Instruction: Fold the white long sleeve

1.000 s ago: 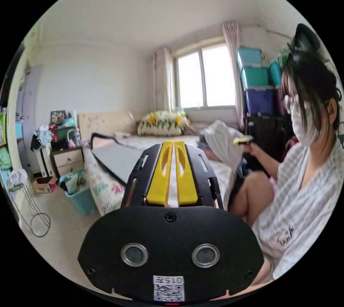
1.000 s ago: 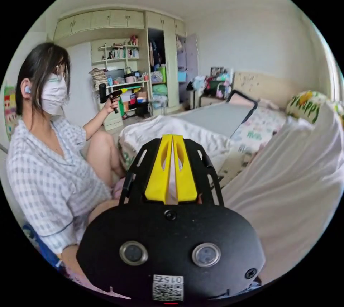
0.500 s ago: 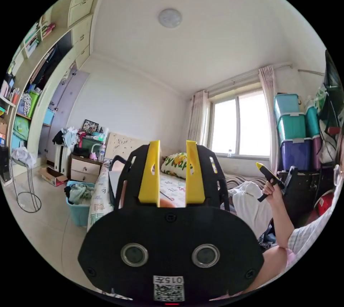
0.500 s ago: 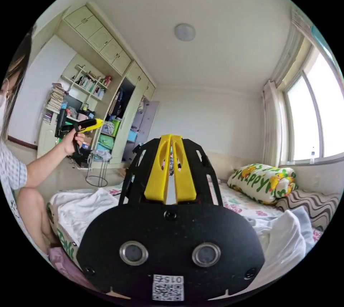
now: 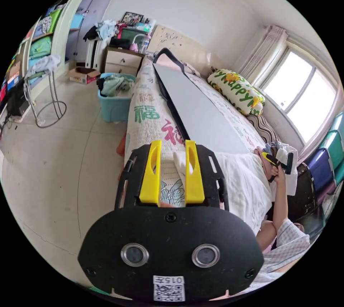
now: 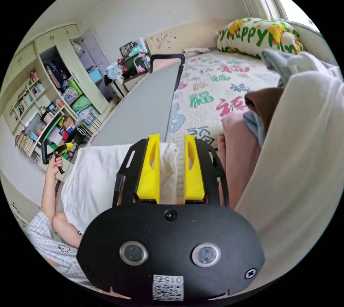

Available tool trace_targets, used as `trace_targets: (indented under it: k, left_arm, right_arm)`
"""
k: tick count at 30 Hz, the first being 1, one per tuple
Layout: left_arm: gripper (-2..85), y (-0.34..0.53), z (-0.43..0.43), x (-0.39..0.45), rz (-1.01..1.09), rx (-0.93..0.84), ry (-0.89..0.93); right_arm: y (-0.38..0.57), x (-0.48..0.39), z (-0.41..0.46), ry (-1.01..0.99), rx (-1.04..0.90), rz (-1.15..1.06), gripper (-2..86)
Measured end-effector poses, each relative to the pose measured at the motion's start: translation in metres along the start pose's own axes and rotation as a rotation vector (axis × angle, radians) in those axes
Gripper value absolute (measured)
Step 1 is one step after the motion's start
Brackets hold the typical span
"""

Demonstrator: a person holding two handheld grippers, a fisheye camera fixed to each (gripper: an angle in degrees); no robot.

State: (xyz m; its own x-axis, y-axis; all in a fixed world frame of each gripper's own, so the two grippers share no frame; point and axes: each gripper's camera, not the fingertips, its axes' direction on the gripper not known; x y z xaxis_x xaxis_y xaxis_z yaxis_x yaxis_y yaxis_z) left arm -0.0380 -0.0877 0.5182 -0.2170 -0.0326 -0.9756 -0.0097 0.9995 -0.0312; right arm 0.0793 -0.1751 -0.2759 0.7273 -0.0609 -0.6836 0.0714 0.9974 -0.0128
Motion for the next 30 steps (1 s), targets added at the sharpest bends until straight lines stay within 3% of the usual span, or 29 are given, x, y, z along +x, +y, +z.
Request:
trace_targets:
  k: [5, 12, 24, 30]
  left_arm:
    - [8.8, -0.021, 0.049, 0.006, 0.033, -0.141, 0.038]
    - [3.2, -0.039, 0.086, 0.023, 0.077, -0.213, -0.033]
    - [0.2, -0.055, 0.050, 0.010, 0.005, 0.033, -0.010]
    - [1.3, -0.057, 0.081, 0.021, 0.060, -0.105, -0.129]
  right_arm:
    - [-0.009, 0.005, 0.049, 0.023, -0.150, 0.039, 9.5]
    - [-0.015, -0.017, 0.068, -0.011, -0.127, -0.013, 0.8]
    - [-0.021, -0.066, 0.059, 0.142, 0.110, 0.009, -0.5]
    - [-0.020, -0.097, 0.109, 0.232, -0.138, -0.090, 0.0]
